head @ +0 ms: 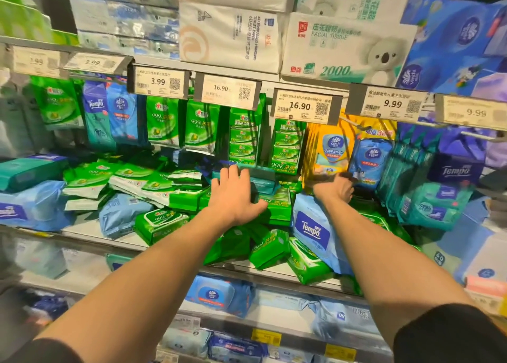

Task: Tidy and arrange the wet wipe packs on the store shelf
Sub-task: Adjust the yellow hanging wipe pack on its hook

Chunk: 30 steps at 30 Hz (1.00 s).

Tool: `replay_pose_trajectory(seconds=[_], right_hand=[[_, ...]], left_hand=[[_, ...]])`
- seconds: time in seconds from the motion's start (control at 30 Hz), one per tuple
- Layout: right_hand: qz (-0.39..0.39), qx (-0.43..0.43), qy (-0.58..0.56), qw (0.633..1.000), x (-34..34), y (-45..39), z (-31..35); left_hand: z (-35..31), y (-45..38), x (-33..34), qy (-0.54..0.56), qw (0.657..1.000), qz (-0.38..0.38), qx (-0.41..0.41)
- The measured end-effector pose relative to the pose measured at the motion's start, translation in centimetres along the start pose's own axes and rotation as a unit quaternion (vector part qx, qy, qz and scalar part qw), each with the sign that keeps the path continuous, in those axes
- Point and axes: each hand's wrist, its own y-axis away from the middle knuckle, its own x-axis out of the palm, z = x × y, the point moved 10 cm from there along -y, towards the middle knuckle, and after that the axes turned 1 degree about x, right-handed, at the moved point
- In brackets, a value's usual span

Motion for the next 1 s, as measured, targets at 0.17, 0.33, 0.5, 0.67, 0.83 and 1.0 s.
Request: replay_pose_trajectory(seconds=[0.17,0.33,0.5,0.67,0.83,1.0], right_hand=[[0.057,0.038,-0.032,0.997,2.1,-0.7,-0.7],[0.048,0.032,-0.012,0.998,2.6,-0.9,-0.6],[0.038,0.023,0.054,0.998,1.8,0.0,-0.2],[0.010,-0.036,0.137,0.990,-0.2,1.8,2.3],[0.108,-0.230,0.161,0.954,2.6,6.4,9.2],[0.206,-0.309,0.198,0.907,7.9,11.1,14.1]], left_hand=[[1.6,0.1,0.0,-0.010,1.000,-0.006,-0.007],[3.5,0.5,0.4,-0.015,1.000,0.007,-0.020],[4.6,0.7,0.0,-0.011,1.000,0.011,-0.025],[5.2,0.3,-1.1,-0.002,1.000,0.004,-0.025],[7.4,0.6,-1.6,-0.002,0.999,-0.004,-0.035],[11.8,1.3,-2.4,-0.003,0.999,-0.011,-0.043]])
